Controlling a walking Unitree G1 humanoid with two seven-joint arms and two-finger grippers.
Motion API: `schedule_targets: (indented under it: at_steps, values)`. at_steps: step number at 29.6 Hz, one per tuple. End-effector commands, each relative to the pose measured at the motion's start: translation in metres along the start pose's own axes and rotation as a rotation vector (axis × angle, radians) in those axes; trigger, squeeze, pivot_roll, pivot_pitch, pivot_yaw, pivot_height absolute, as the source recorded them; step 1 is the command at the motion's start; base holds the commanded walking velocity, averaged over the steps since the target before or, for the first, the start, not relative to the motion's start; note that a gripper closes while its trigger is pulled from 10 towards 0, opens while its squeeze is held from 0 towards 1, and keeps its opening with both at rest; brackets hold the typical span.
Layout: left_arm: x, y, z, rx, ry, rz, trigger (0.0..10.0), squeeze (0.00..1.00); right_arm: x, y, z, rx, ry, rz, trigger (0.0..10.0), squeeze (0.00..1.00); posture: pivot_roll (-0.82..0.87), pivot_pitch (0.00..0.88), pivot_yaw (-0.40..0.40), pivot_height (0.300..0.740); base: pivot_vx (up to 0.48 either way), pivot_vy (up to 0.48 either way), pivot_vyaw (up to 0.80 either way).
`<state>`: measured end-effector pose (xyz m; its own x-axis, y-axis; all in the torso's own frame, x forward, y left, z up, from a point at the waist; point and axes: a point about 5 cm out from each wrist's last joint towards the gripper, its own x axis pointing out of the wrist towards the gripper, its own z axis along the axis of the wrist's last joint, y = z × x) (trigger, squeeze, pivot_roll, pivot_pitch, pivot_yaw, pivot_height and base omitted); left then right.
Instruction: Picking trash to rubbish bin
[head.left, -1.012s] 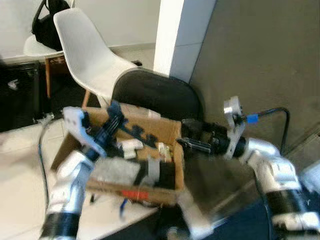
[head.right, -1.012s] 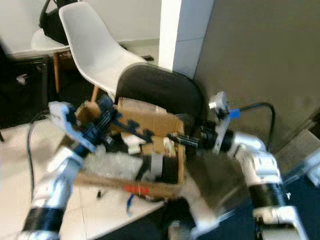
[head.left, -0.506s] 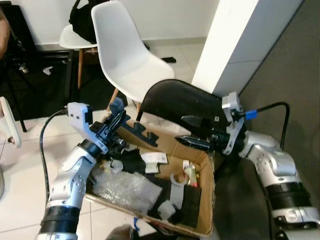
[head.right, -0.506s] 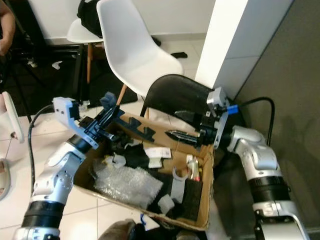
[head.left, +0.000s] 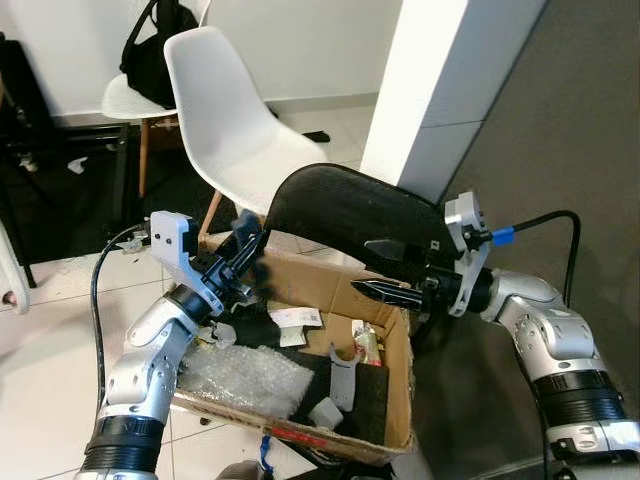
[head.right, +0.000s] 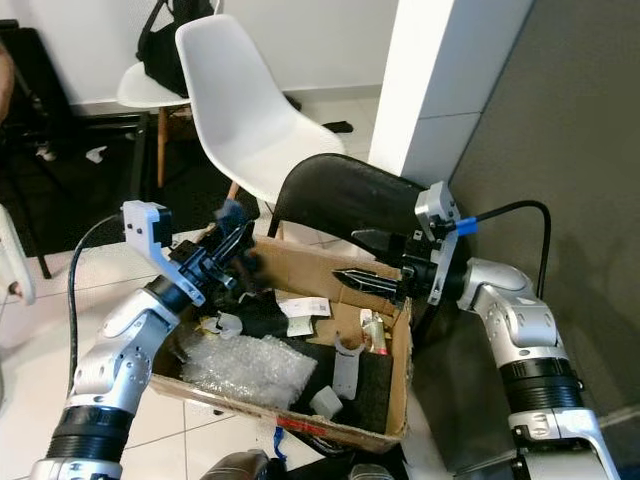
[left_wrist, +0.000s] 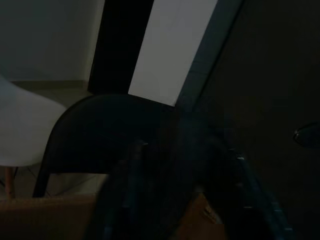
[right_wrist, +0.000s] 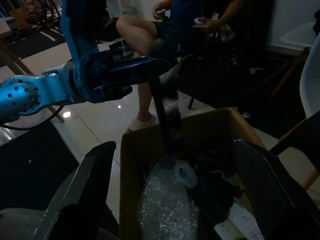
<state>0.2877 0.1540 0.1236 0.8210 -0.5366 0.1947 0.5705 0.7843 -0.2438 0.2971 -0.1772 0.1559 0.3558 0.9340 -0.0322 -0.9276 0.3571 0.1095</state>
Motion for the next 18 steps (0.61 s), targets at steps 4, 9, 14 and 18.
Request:
schedule_targets:
  at_steps: [4,9,14,18]
  values:
    - [-0.0005,-0.0040,-0.0027,-0.019,0.008,-0.024,10.0,1.00,-0.0031,0.0007,0.0000,-0.015,0.021,0.005,10.0,0.00,-0.02,0.000,-0.053,0.740,0.000,0.000,0.00]
    - [-0.0019,-0.0029,-0.0037,-0.015,0.013,-0.021,10.0,1.00,-0.0035,0.0009,-0.0002,-0.016,0.024,0.006,10.0,0.00,-0.02,0.000,-0.051,0.740,0.000,0.000,0.00]
    - [-0.0006,0.0002,-0.0031,0.028,0.029,0.010,10.0,0.00,-0.0023,-0.0009,0.0022,-0.027,0.006,-0.016,10.0,0.00,-0.02,0.000,-0.053,0.740,0.000,0.000,0.00]
    - [0.0073,-0.0038,0.0004,0.030,0.017,0.010,10.0,0.00,0.0047,-0.0001,0.0092,-0.006,-0.067,-0.016,10.0,0.00,-0.02,0.000,-0.052,0.740,0.000,0.000,0.00]
